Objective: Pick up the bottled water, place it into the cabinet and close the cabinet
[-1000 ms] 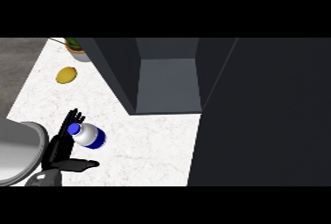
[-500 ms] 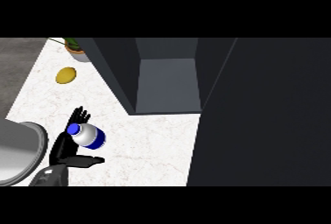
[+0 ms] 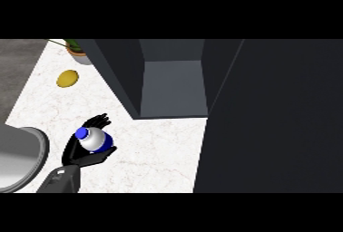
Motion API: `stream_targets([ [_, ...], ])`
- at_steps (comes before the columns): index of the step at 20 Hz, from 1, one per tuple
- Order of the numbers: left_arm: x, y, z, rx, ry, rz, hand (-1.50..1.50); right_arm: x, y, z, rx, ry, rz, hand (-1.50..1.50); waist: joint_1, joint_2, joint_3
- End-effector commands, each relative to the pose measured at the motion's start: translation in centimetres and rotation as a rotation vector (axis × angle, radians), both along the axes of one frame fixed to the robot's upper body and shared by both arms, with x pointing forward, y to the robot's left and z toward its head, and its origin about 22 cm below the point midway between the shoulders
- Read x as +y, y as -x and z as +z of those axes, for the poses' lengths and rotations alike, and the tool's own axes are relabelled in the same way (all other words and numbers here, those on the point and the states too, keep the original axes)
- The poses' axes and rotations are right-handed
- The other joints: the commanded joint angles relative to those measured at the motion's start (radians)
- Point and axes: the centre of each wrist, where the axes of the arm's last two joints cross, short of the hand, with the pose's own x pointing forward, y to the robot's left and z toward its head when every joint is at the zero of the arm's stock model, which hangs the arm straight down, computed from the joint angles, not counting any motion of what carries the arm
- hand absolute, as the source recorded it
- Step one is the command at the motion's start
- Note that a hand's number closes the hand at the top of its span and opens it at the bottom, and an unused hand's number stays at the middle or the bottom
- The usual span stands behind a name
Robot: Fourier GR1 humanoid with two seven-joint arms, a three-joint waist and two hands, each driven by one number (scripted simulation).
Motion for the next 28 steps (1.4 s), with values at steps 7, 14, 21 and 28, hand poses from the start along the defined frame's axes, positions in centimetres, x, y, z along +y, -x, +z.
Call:
stream_targets([
  [7, -2.3, -0.5, 0.0, -0.198, 0.059, -0.11, 1.5, -1.2, 2.6, 0.9, -0.023, -0.03, 0.008, -1.5, 0.007, -0.003, 0.001],
  [14, -3.7, -1.0, 0.5, -0.28, 0.045, -0.131, 1.5, -2.2, 3.0, 0.5, -0.017, -0.01, -0.042, -1.5, 0.011, -0.007, 0.002],
  [21, -10.0, -3.2, 0.7, -0.071, 0.08, 0.025, 1.5, -4.1, 2.0, 0.2, -0.048, 0.025, -0.08, -1.5, 0.008, -0.003, 0.002],
  [28, -12.4, -5.5, 3.4, -0.086, 0.134, -0.054, 1.5, -6.4, 1.5, 0.2, -0.037, 0.01, -0.135, -1.5, 0.017, -0.009, 0.003],
])
